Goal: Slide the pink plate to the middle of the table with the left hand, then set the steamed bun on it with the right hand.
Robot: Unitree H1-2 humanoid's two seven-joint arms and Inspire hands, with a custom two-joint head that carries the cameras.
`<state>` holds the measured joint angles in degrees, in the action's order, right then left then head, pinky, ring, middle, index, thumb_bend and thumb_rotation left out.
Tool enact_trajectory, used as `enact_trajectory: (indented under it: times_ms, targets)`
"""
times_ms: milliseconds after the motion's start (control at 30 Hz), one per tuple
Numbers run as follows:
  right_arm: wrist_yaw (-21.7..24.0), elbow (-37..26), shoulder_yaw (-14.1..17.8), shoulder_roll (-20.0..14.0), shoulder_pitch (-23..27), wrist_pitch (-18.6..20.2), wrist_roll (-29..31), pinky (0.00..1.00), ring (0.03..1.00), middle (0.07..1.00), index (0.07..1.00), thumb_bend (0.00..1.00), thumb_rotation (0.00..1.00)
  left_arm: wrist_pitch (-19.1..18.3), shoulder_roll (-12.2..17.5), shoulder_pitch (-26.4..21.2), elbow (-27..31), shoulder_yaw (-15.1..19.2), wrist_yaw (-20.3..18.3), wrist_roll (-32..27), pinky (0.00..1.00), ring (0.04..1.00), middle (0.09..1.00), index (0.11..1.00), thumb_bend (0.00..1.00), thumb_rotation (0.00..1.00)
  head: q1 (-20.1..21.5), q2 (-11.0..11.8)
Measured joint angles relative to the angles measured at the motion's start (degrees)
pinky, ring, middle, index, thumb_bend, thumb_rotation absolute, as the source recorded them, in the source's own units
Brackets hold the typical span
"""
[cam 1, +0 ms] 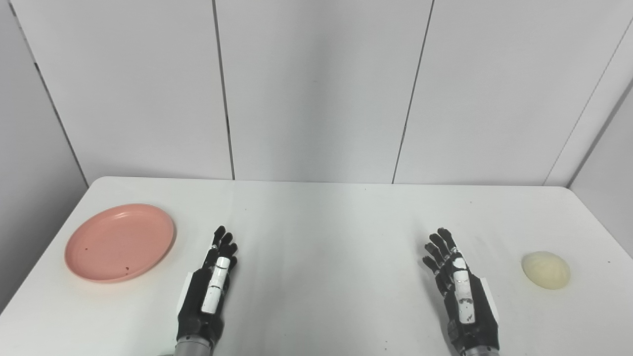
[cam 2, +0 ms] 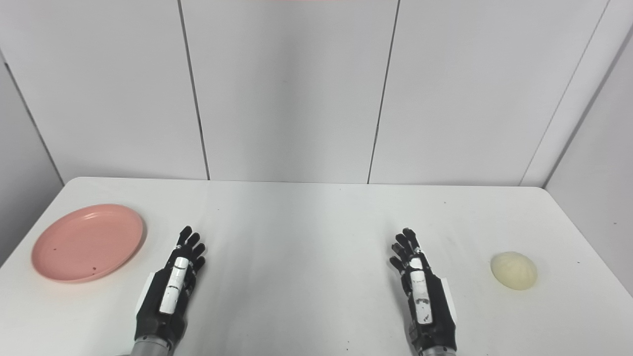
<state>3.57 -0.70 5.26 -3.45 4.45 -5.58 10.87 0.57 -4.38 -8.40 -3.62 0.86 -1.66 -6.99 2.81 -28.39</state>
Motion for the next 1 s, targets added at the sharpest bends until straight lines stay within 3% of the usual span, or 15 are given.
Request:
enact_trajectory:
  times_ms: [300, 1000]
  targets:
    - [-1.03, -0.81, 0.4, 0.91, -0.26, 2.44, 1.17, 0.91, 0.922, 0.929, 0.932, 0.76, 0.94, 0.01, -0.01, 0.01, 0.01, 0.08, 0.0, -0.04, 1.0, 0.977, 0.99, 1.0, 0.77, 0.82, 0.09, -0.18]
    - [-0.73, -0.82, -0.1, 0.62, -0.29, 2.55, 1.13, 0.91, 0.926, 0.925, 0.927, 0.77, 0.93, 0.48, -0.13, 0.01, -0.16, 0.47, 0.01, -0.24, 1.0, 0.974, 0.982, 1.0, 0.77, 0.83, 0.09, -0.09]
